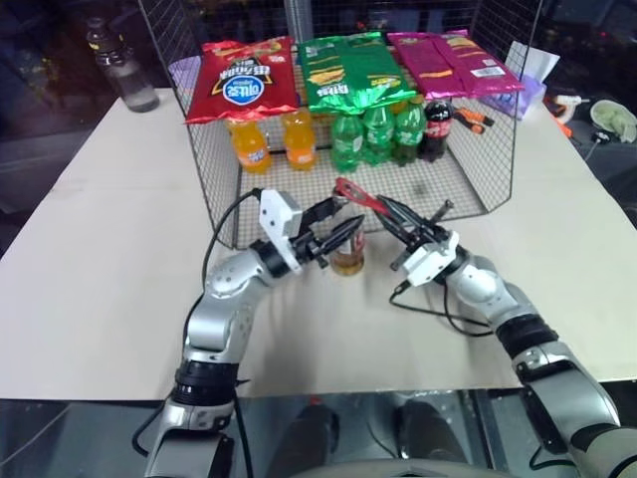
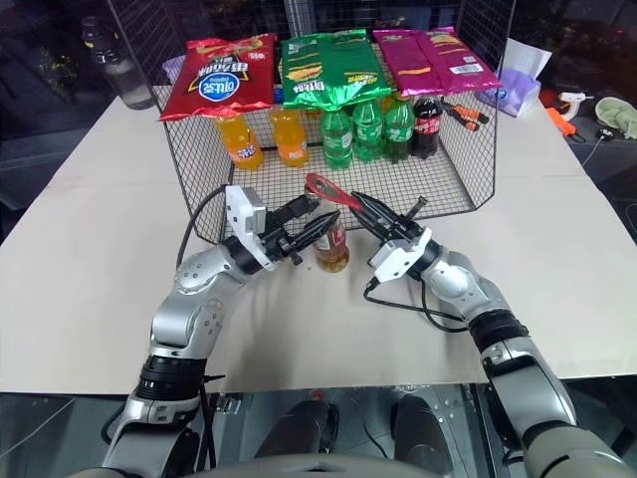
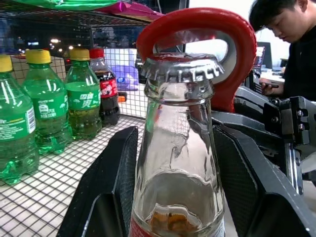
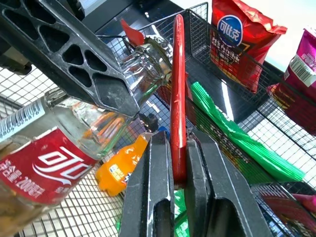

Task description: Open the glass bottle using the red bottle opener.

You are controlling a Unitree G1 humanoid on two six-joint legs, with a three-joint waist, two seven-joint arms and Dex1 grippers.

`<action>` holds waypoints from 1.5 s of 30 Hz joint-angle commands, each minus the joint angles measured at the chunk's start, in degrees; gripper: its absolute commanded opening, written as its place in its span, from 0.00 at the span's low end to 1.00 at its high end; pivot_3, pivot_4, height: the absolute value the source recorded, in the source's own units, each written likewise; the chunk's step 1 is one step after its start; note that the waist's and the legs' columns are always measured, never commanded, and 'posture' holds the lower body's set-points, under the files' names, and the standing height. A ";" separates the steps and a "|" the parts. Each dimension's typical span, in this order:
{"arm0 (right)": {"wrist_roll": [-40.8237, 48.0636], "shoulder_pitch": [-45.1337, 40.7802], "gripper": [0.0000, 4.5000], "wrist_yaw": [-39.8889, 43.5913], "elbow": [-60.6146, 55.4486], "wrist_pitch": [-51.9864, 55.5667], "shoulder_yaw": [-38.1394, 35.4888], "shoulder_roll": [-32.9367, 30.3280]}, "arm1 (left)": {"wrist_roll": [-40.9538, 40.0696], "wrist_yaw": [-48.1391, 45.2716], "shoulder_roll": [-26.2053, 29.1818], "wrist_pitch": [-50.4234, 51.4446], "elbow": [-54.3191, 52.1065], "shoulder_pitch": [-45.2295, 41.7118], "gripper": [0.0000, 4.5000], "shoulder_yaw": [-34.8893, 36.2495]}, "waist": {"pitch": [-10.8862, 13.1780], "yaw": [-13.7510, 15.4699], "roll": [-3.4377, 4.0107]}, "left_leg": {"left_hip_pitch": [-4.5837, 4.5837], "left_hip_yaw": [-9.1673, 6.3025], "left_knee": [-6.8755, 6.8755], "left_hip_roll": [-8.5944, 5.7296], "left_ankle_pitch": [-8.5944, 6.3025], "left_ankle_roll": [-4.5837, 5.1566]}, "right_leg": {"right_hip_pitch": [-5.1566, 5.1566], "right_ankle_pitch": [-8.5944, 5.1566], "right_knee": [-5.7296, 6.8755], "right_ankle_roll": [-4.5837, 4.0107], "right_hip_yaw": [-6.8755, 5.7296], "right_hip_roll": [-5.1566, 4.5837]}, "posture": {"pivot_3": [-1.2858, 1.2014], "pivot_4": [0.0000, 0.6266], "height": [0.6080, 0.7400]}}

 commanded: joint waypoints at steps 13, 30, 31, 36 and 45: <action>-17.69 -6.63 0.00 -7.33 -4.48 -3.38 6.52 -1.77 | 1.29 -0.38 -1.11 1.51 1.60 -0.27 0.50 -3.76 | -0.01 0.00 0.01 | 0.00 0.00 0.00 -0.02 0.00 0.00 | 0.00 0.00 0.01 0.00 0.00 0.00 | 0.52 0.24 1.00; -23.05 -12.28 0.00 -13.03 -2.70 -0.96 8.96 -5.55 | 1.72 -0.86 -1.56 0.72 2.92 -0.96 0.50 -4.01 | -0.05 -0.53 0.01 | 0.05 0.03 0.00 0.01 0.00 0.00 | 0.01 0.00 0.01 0.00 0.03 0.04 | 0.52 0.24 1.00; -22.70 -12.46 0.00 -13.39 -2.51 -0.81 8.72 -5.88 | 1.72 -0.88 -1.61 0.73 2.93 -0.96 0.50 -4.05 | -0.05 -0.55 0.01 | 0.05 0.03 -0.01 0.02 0.00 0.00 | 0.00 0.00 0.01 0.00 0.03 0.04 | 0.52 0.24 1.00; -17.19 -12.22 0.00 -14.55 -2.36 -0.27 5.46 -6.95 | 1.79 -1.03 -1.80 0.71 2.81 -0.76 0.50 -4.03 | -0.04 -0.50 0.00 | 0.02 0.05 -0.02 0.02 0.00 0.00 | 0.00 0.00 -0.01 0.00 0.04 0.03 | 0.52 0.24 1.00; 3.05 -5.09 0.00 -4.66 -15.37 1.20 2.21 -10.89 | 1.58 -1.00 -1.40 0.47 2.10 0.20 0.50 -3.89 | -0.02 -0.33 -0.01 | -0.10 0.02 -0.16 0.02 -0.01 0.02 | -0.04 0.00 -0.24 0.00 0.02 -0.02 | 0.52 0.24 1.00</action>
